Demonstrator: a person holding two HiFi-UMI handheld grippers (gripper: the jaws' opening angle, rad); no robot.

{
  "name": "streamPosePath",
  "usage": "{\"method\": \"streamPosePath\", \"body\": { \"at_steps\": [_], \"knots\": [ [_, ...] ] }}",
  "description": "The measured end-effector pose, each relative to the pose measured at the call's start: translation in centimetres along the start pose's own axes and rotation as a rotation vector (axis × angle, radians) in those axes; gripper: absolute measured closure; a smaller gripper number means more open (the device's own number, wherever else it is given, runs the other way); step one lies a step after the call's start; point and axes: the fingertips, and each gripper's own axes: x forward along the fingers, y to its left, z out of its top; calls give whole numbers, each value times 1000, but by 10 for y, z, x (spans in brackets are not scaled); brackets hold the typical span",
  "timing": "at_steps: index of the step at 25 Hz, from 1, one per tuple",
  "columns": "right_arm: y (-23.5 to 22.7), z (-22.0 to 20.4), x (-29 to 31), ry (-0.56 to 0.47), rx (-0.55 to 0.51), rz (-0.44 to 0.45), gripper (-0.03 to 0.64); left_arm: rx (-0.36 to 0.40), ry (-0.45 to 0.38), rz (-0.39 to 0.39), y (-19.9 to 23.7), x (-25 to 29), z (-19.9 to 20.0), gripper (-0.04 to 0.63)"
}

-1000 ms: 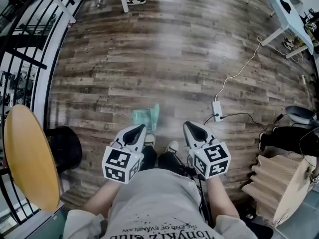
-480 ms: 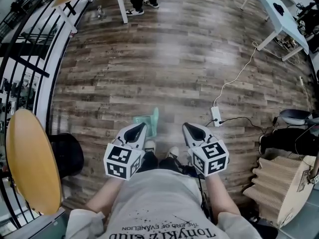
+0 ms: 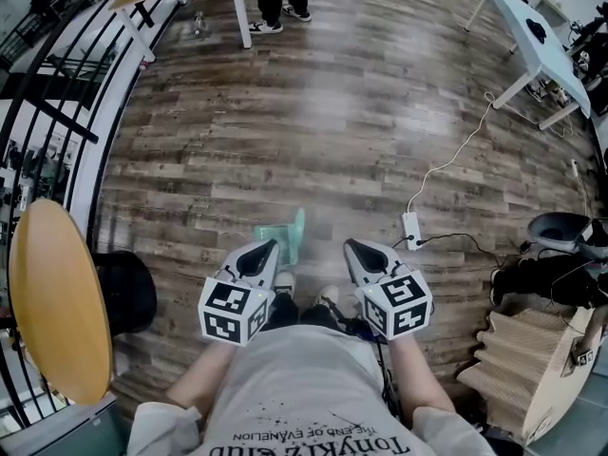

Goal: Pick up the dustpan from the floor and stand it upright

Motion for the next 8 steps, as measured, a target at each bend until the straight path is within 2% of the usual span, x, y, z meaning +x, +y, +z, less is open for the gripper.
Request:
{"method": "streamPosePath", "body": {
  "at_steps": [8],
  "knots": [
    [3,-4,-2,9,6,9,591,-3,-5,0,-3,-3,1,572]
  ]
}}
